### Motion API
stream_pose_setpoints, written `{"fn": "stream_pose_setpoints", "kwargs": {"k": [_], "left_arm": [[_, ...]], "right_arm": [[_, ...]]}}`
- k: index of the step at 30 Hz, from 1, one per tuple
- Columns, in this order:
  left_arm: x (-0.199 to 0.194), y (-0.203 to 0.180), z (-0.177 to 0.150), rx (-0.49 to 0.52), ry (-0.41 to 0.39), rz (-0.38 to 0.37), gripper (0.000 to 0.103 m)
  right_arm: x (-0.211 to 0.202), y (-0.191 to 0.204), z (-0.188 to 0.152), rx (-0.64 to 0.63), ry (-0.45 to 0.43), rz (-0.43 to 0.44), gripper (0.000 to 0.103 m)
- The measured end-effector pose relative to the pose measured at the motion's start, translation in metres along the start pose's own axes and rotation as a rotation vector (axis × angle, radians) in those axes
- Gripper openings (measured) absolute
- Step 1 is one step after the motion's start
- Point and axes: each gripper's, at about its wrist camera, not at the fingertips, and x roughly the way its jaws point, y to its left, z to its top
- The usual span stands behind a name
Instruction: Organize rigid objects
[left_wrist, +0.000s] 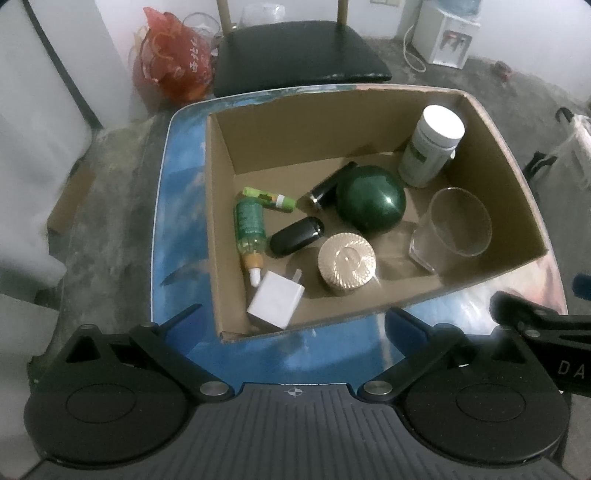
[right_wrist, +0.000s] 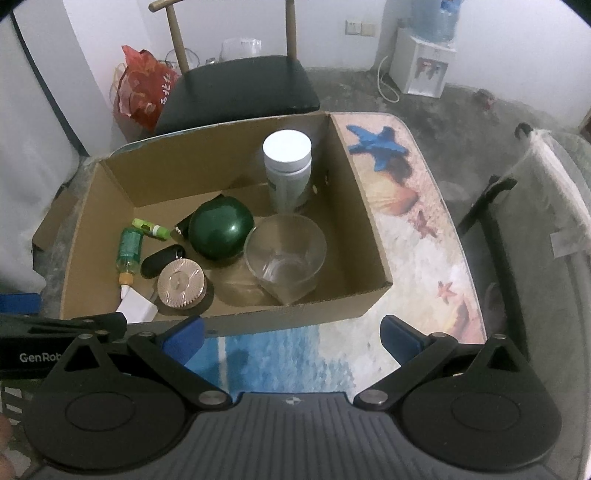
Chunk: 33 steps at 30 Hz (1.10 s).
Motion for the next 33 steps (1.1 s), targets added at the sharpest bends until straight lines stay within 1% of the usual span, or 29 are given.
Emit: {"fn": "stream_pose_setpoints", "kwargs": {"k": [8,19,33], "left_arm": [[0.001,-0.001,0.000,0.006,-0.002,0.008,0.102],[0.002,-0.008,0.002,-0.012,0.002,0.008,0.102],[0.005,-0.016,0.005,-0.019,0.010,0.015,0.102]], "right_arm": [[0.001,-0.001,-0.001,-0.006,-0.007,0.006,0.103],[0.002,-0.006,0.004,-0.028,-0.020,0.011,0.102],[0.007,-0.011,0.008,-0.047,-0.008,0.020,0.101]]}}
